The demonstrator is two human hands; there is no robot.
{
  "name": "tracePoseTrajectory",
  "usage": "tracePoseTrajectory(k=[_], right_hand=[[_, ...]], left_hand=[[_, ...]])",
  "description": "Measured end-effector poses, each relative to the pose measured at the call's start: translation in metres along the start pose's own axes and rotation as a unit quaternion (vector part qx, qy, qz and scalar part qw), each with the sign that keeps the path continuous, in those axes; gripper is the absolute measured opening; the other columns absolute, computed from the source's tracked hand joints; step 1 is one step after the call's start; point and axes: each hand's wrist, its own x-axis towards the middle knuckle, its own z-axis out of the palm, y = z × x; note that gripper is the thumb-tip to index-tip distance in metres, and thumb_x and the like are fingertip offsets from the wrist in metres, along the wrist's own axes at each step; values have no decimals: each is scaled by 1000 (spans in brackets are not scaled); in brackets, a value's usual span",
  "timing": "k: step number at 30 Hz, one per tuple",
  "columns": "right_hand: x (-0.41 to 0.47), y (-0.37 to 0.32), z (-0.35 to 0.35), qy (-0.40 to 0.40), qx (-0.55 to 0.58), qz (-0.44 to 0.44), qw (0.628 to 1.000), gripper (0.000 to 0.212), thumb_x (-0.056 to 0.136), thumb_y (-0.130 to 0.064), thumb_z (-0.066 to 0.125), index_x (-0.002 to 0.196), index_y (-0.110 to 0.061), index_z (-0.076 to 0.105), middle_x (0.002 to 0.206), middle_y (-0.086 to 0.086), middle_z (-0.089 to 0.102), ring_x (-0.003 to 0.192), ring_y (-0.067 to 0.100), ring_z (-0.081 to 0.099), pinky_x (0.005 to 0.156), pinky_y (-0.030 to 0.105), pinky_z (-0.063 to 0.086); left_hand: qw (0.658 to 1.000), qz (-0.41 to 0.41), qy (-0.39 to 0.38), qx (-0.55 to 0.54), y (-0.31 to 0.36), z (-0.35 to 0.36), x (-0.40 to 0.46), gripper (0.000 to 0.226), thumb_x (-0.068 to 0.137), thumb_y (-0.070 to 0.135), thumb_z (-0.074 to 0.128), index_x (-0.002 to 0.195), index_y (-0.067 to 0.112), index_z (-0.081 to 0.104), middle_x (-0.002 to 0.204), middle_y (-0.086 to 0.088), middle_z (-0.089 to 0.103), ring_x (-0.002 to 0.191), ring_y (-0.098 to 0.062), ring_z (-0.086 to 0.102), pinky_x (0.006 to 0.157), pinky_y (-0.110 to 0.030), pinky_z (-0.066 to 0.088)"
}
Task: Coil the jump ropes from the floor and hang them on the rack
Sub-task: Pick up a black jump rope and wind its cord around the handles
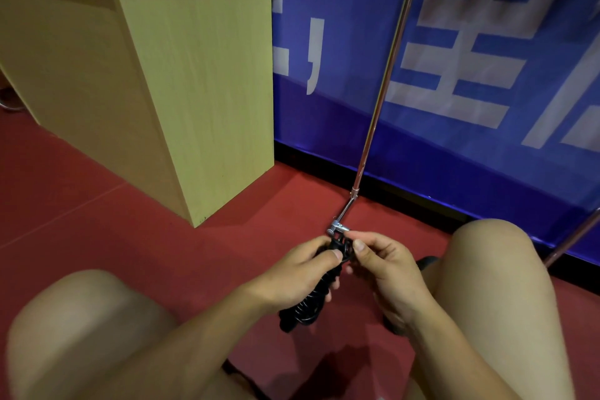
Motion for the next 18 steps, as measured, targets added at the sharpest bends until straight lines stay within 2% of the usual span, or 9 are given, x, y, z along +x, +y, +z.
tracePoseTrajectory(k=[2,4,6,9,11,14,18], right_hand=[[2,1,-1,-15,42,25,999,55,56,-41,92,97,-8,76,87,18,69,70,18,62,61,25,54],[3,2,-1,-17,54,38,998,65,46,-45,96,97,-9,75,81,15,66,65,15,58,59,25,52],[4,2,-2,-26,53,48,997,67,51,-45,94,102,-6,73,82,13,64,67,16,56,59,25,51],[1,3,-1,-59,52,67,995,64,72,-40,84,118,0,65,89,14,65,76,21,57,63,27,50],[0,3,0,-82,50,72,993,70,69,-45,84,119,0,64,84,13,63,72,19,57,64,27,50],[-2,2,4,-101,55,66,991,74,64,-48,87,116,0,65,74,9,60,64,13,55,62,25,50],[-1,2,7,-68,75,40,994,83,55,-48,92,119,-2,64,71,9,60,60,14,55,58,25,49]], left_hand=[[1000,0,-5,-8,2,-1,0,17,104,24,45,100,20,60,74,-1,66,66,-24,61,61,-29,50],[1000,0,-6,-15,3,-2,0,18,104,23,44,97,17,61,73,-4,65,63,-25,60,59,-31,50],[1000,2,-7,-25,4,-1,-2,19,104,20,44,96,15,60,70,-2,65,61,-24,59,58,-30,50],[999,-1,-15,-49,6,0,-2,24,100,23,46,99,4,60,66,0,65,58,-22,58,56,-29,50],[998,-7,-17,-63,7,-1,-2,32,90,30,48,97,1,60,65,-4,63,56,-24,57,55,-30,50],[996,-21,-11,-92,7,0,-2,29,84,31,49,87,5,60,63,-8,61,53,-24,57,54,-30,51],[995,-24,6,-99,11,5,-3,27,101,17,41,84,4,57,58,2,64,49,-15,56,50,-26,50]])
